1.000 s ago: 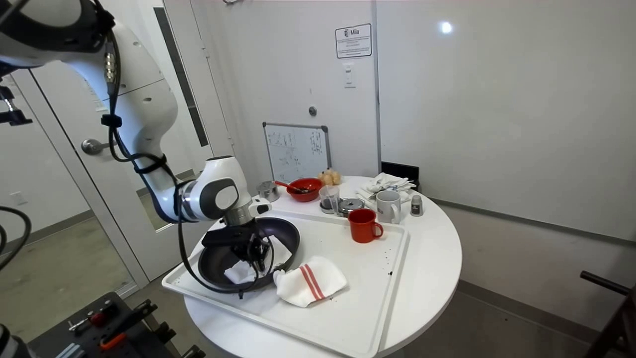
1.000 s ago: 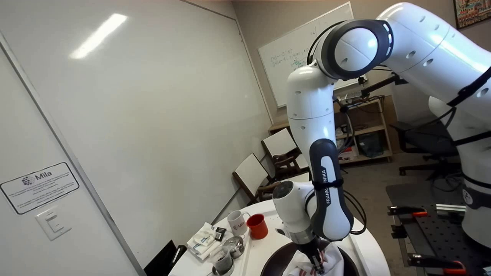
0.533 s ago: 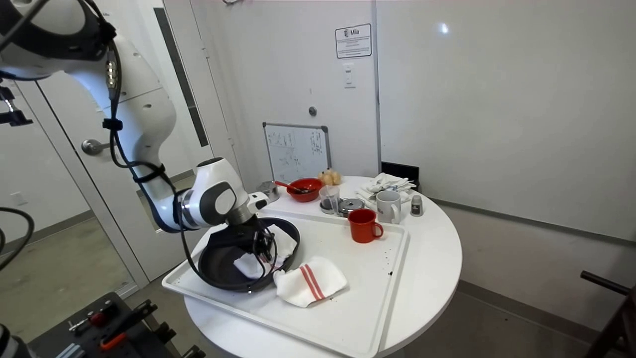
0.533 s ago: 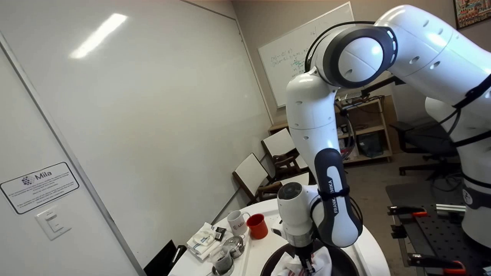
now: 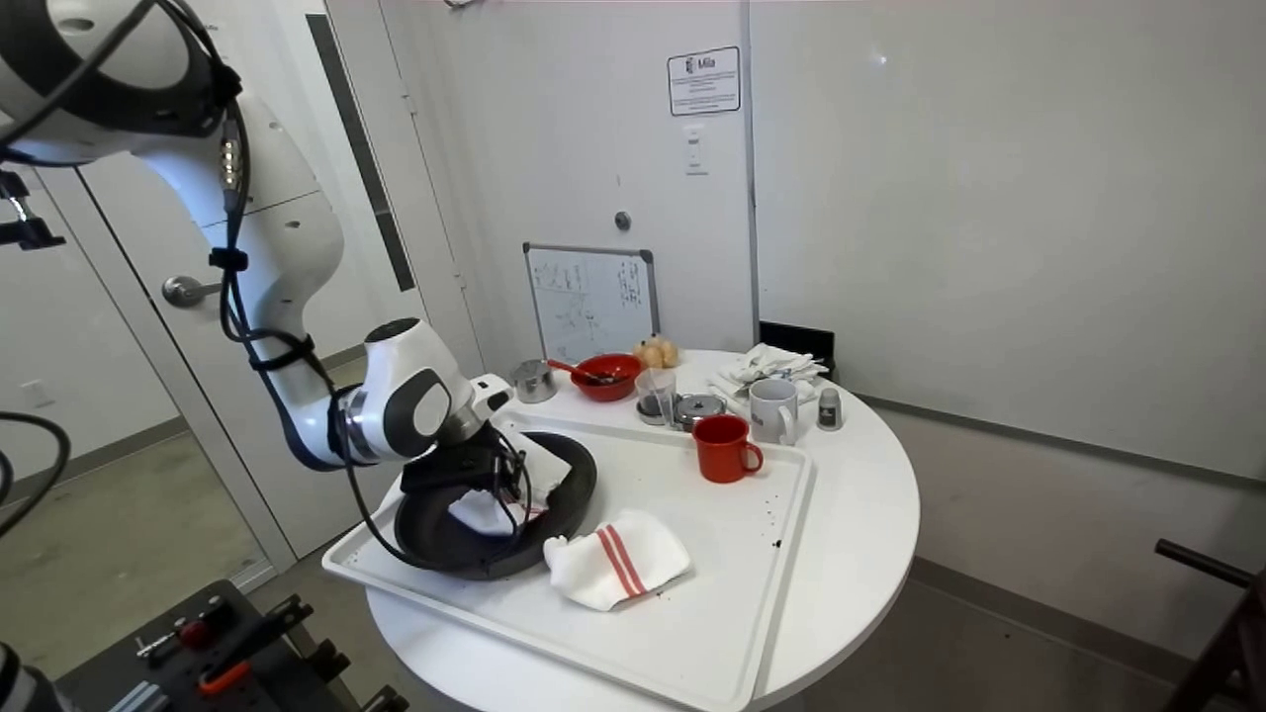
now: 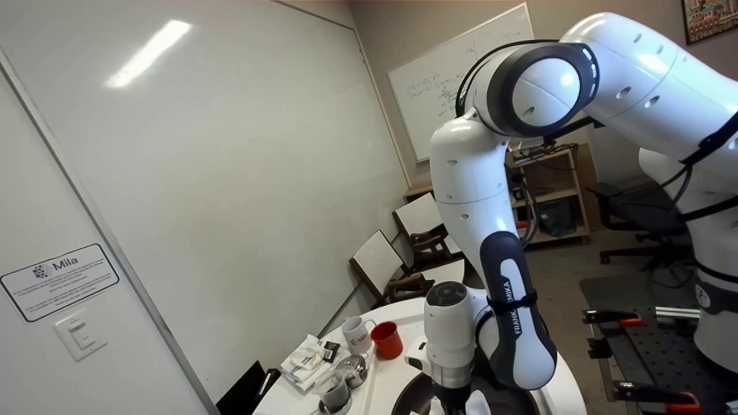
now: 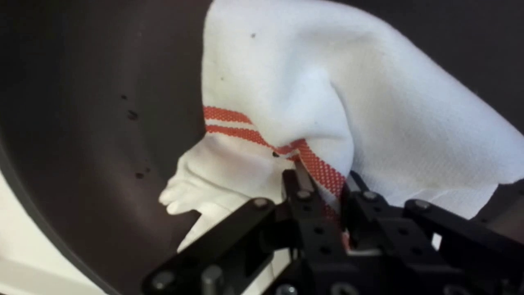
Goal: Use one white and red towel to wipe the black pan.
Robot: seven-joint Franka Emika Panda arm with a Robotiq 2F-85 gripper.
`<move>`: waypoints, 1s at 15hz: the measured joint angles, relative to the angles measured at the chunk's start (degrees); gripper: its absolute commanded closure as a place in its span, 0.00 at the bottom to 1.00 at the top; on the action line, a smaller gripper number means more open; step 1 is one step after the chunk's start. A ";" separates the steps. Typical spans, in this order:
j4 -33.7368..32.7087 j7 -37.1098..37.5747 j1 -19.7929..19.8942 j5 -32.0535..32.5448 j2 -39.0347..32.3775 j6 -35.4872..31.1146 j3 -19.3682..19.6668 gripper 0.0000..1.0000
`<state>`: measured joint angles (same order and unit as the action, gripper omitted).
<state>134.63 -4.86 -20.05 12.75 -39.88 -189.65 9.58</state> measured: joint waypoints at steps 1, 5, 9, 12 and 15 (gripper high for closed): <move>0.15 -0.79 0.37 0.01 0.00 -0.55 -0.96 0.96; 0.46 -2.62 1.25 -0.01 0.17 -0.79 -2.76 0.96; 1.11 -3.18 2.88 0.04 1.78 4.33 -3.96 0.96; 2.27 -3.94 5.73 0.08 3.84 10.51 -5.87 0.96; 3.42 -4.12 8.05 0.08 5.18 14.36 -6.68 0.96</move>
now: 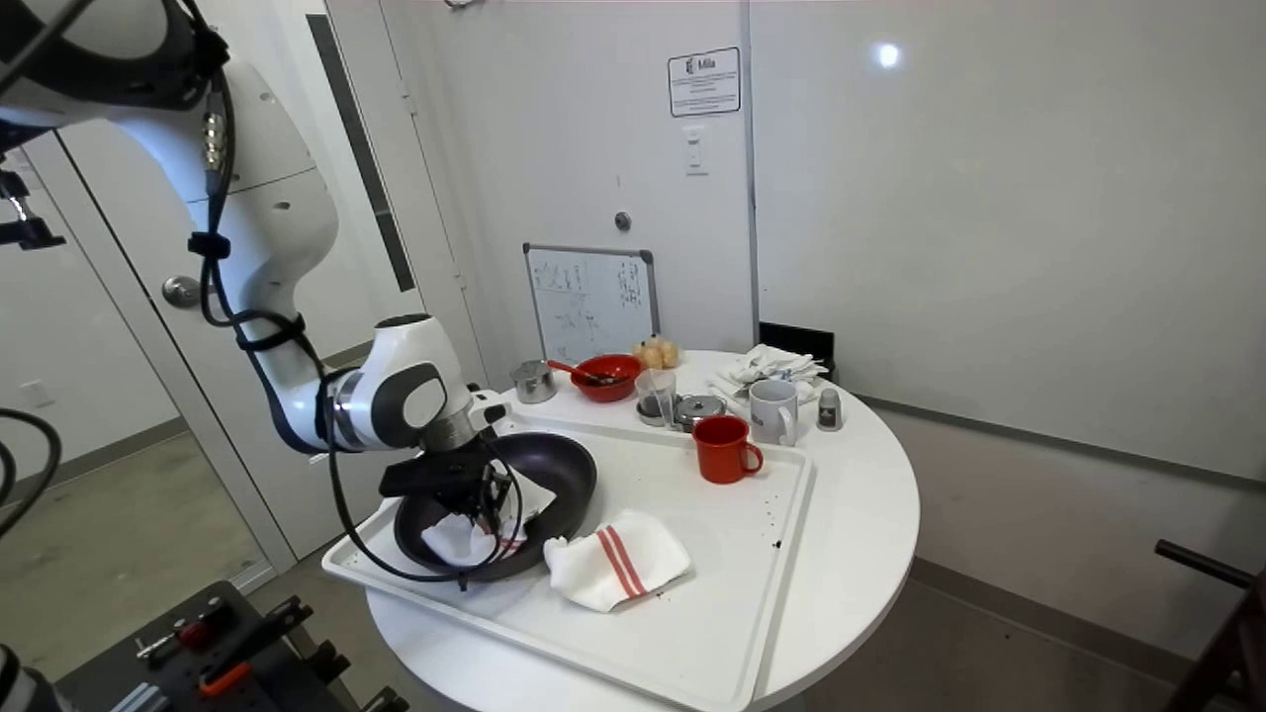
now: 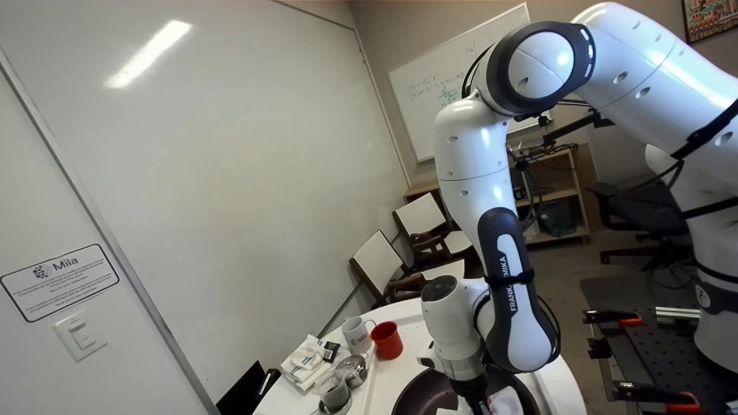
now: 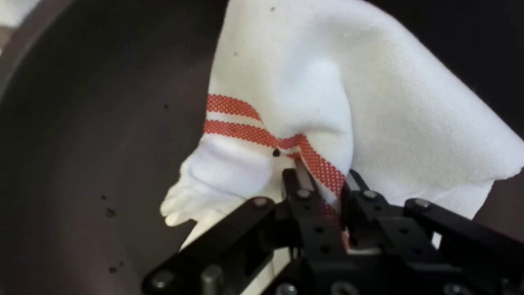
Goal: Use one white and red towel to wipe the black pan.
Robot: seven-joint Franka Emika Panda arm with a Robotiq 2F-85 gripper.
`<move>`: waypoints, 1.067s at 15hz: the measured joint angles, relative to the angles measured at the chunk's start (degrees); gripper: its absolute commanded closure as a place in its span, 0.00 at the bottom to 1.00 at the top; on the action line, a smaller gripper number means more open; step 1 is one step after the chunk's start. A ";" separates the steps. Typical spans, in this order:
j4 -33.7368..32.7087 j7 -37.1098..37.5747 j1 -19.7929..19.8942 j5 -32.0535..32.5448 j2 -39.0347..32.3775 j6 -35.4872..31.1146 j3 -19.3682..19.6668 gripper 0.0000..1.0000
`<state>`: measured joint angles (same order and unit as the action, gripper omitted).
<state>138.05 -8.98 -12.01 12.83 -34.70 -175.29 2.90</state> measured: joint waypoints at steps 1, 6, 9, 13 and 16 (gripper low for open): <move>0.31 0.00 0.50 0.00 0.25 0.53 0.00 0.96; 1.50 0.00 1.45 0.03 0.91 0.10 0.23 0.96; 4.05 0.00 1.07 0.10 2.70 -2.47 1.09 0.96; 10.12 0.00 0.03 0.10 7.52 -7.04 3.17 0.96; 14.83 0.00 -0.59 0.06 11.80 -9.46 5.17 0.96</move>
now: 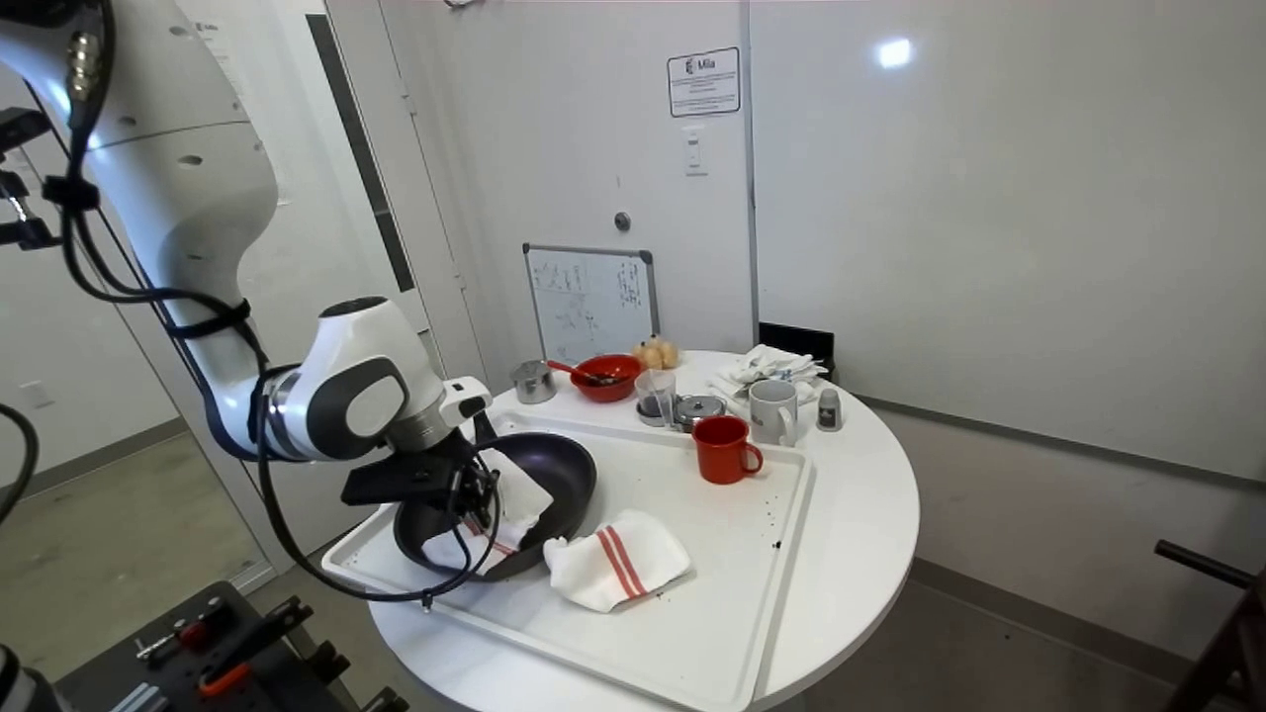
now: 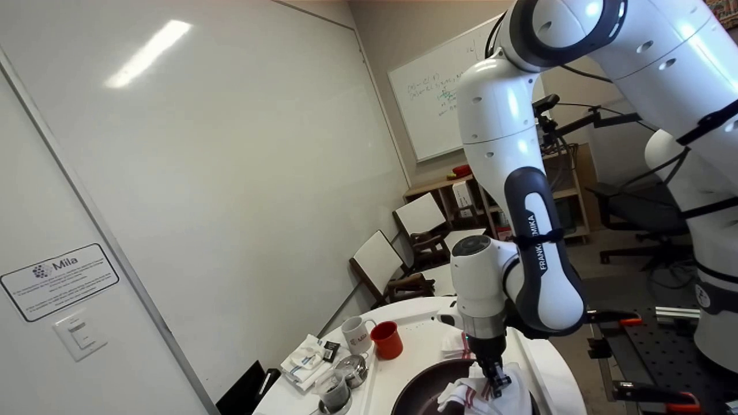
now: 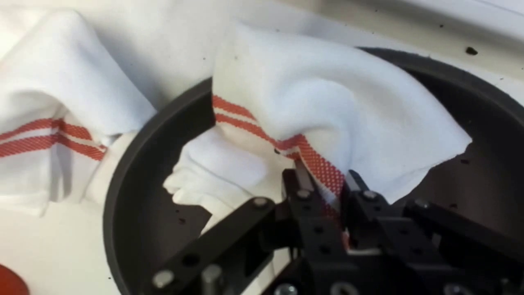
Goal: Use one white and red towel to wipe the black pan.
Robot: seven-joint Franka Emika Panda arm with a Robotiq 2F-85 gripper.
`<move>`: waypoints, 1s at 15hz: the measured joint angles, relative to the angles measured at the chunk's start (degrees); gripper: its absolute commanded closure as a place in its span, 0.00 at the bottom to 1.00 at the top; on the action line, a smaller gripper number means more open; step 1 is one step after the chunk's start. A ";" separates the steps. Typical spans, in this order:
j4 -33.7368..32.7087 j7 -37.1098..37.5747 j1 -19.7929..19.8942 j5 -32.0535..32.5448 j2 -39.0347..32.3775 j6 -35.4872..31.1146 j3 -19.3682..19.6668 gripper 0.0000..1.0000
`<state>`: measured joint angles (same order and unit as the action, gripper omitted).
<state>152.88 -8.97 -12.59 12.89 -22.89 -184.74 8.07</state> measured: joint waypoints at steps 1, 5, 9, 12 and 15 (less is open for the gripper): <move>1.52 0.00 -0.11 -0.02 1.47 -0.80 0.79 0.96; 6.71 -0.25 -0.10 -0.26 6.67 -3.44 4.03 0.96; 6.20 -0.23 7.83 -0.23 7.90 -3.46 -1.12 0.96; 6.08 0.27 20.31 0.80 7.71 -3.48 -10.60 0.96; 6.09 1.19 31.68 3.86 6.88 -3.55 -17.67 0.96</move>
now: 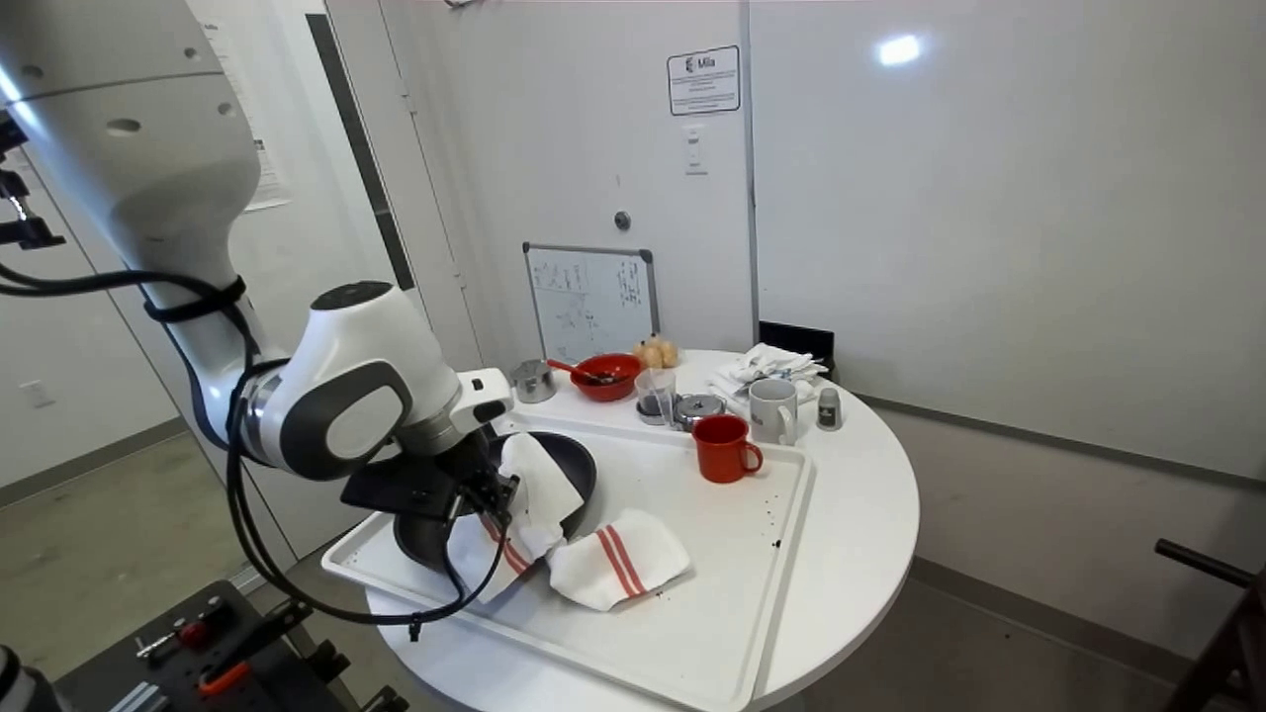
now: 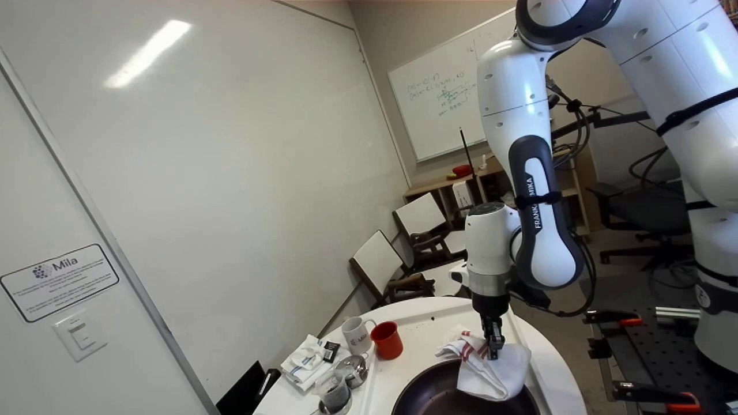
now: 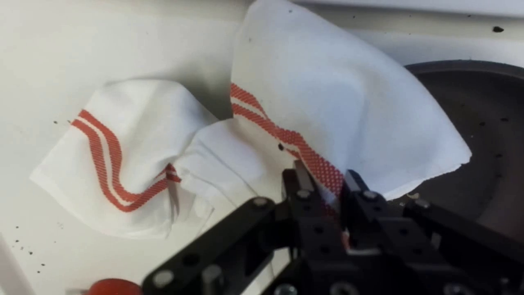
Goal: Use one white and red towel to wipe the black pan.
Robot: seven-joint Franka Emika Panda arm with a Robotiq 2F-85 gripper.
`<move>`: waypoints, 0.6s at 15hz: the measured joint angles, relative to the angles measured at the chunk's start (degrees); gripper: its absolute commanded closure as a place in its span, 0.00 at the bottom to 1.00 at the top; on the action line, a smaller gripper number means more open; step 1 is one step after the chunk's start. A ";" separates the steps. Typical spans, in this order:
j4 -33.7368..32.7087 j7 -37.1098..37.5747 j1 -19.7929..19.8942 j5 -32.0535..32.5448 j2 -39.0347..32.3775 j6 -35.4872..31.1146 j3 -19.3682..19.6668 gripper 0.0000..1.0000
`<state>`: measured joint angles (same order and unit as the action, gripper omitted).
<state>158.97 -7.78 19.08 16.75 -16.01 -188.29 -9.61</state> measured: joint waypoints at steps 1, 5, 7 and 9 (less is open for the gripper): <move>0.01 0.01 2.88 0.86 -0.35 -0.08 -1.53 0.96; 0.00 0.16 11.57 3.46 -1.07 -0.20 -5.95 0.84; 0.00 0.36 14.09 4.15 -1.08 -0.21 -7.40 0.84; 0.00 0.50 14.78 4.32 -1.08 -0.21 -7.89 0.84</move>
<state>158.97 -7.28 33.87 21.07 -17.09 -188.49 -17.49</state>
